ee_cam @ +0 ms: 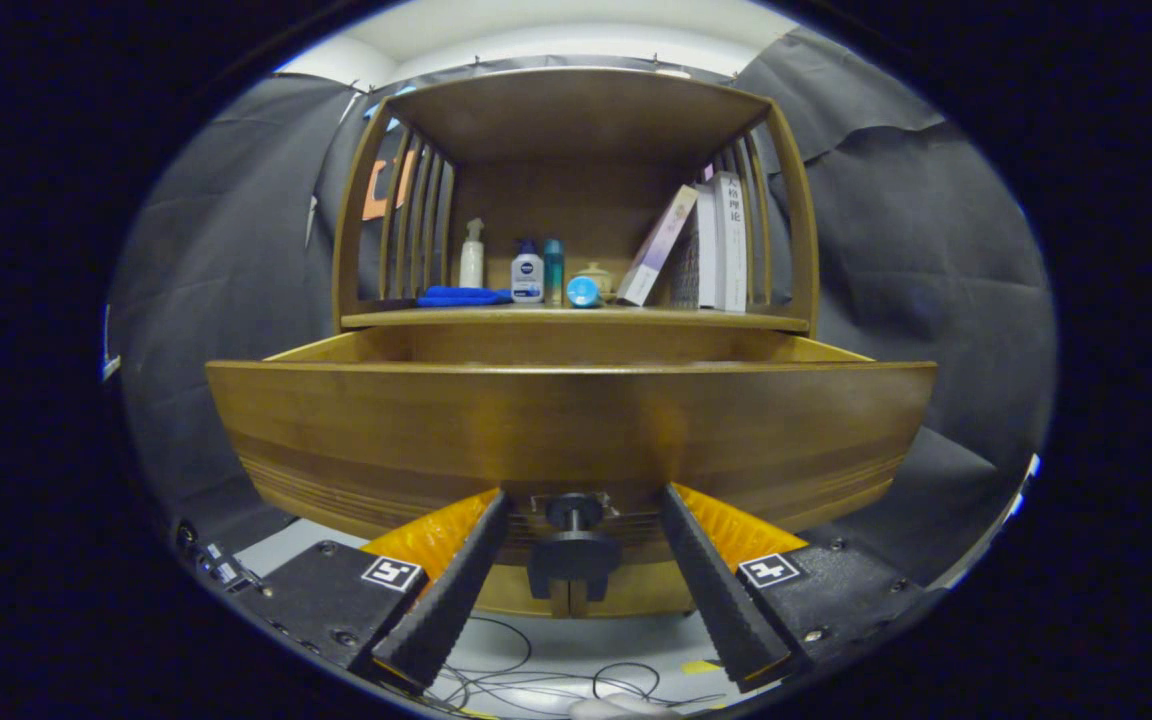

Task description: Pull open the drawer, take out the items inside it, and place them on the countertop above the cabinet.

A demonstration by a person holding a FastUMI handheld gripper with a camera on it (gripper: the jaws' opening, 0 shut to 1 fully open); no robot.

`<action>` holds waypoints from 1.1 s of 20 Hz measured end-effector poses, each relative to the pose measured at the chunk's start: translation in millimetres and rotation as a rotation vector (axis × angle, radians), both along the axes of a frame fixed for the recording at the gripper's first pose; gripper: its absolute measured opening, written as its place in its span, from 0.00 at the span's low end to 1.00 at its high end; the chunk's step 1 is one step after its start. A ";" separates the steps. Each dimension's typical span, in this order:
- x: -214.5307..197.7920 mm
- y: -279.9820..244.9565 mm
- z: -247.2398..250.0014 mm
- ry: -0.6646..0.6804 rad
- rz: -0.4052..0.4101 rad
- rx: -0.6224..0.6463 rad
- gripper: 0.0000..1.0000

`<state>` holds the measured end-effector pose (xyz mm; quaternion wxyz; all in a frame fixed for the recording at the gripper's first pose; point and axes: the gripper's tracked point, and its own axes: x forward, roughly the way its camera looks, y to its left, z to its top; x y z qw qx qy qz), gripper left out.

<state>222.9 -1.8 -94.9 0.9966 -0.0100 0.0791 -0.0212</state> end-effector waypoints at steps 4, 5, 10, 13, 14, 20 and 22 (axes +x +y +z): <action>30.5 1.1 10.1 -0.006 0.000 0.005 1.00; 39.3 0.7 14.3 -0.009 -0.004 0.003 1.00; 73.7 2.4 14.5 0.000 -0.019 0.004 1.00; 88.7 2.0 16.3 0.001 -0.023 0.012 1.00; 95.0 1.4 17.8 -0.002 -0.022 0.011 1.00; 111.0 0.4 19.6 -0.013 -0.016 0.011 1.00; 111.9 0.6 20.7 -0.009 -0.016 0.008 1.00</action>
